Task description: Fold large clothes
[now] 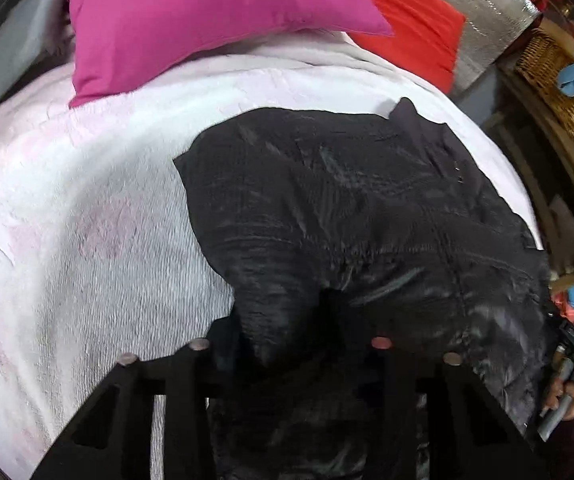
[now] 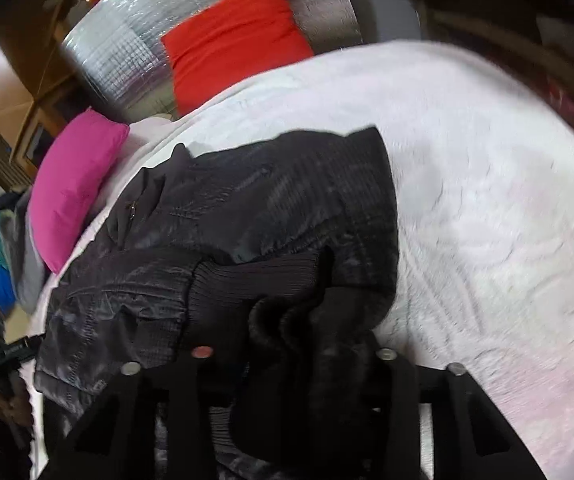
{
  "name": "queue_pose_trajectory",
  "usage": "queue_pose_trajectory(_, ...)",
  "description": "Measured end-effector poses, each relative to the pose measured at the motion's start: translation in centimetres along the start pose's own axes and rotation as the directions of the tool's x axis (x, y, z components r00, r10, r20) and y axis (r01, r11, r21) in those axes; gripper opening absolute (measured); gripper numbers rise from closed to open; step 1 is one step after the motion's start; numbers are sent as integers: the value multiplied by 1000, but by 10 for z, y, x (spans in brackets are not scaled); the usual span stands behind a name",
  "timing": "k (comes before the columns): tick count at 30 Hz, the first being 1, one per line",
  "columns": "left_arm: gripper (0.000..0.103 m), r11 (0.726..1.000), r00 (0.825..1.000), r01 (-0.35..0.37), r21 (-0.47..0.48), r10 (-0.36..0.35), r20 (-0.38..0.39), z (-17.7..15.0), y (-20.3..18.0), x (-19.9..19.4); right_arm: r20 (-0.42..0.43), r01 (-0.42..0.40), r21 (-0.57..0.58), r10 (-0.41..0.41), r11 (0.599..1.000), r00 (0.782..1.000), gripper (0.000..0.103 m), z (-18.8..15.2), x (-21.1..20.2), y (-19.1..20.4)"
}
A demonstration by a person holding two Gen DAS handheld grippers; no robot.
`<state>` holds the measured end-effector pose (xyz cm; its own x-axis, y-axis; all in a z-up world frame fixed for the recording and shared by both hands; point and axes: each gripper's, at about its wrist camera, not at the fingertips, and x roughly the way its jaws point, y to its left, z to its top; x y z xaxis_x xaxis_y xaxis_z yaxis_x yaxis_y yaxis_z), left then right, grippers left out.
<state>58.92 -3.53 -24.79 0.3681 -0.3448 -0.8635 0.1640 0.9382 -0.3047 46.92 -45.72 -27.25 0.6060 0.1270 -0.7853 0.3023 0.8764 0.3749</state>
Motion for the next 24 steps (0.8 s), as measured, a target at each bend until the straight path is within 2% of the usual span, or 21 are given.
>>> queue_pose_trajectory(2,25,999,999,-30,33,29,28,1,-9,1,24,39,-33,-38,999,999,30,1,-2,8)
queue_pose_trajectory(5,20,993,995,-80,85,75,65,11,-20,3,60,82,-55,-79,995,995,27,2,-6,12)
queue_pose_trajectory(11,19,986,988,-132,100,123,91,54,-35,22,105,104,-4,-103,995,989,26,28,5,11)
queue_pose_trajectory(14,20,982,985,-156,108,147,88,64,-41,32,90,123,9,-124,992,988,27,35,19,9)
queue_pose_trajectory(16,24,975,982,-170,141,156,104,48,-39,27,86,101,19,-102,995,991,29,35,17,5)
queue_pose_trajectory(19,35,976,987,-146,161,133,91,34,-36,20,56,40,68,-44,997,997,44,34,13,0)
queue_pose_trajectory(21,38,981,991,-112,161,97,93,18,-28,1,37,-8,127,4,992,999,59,26,-6,-9)
queue_pose_trajectory(24,47,976,992,-96,195,77,102,-15,-16,-36,52,-37,129,30,991,998,62,2,-49,-16)
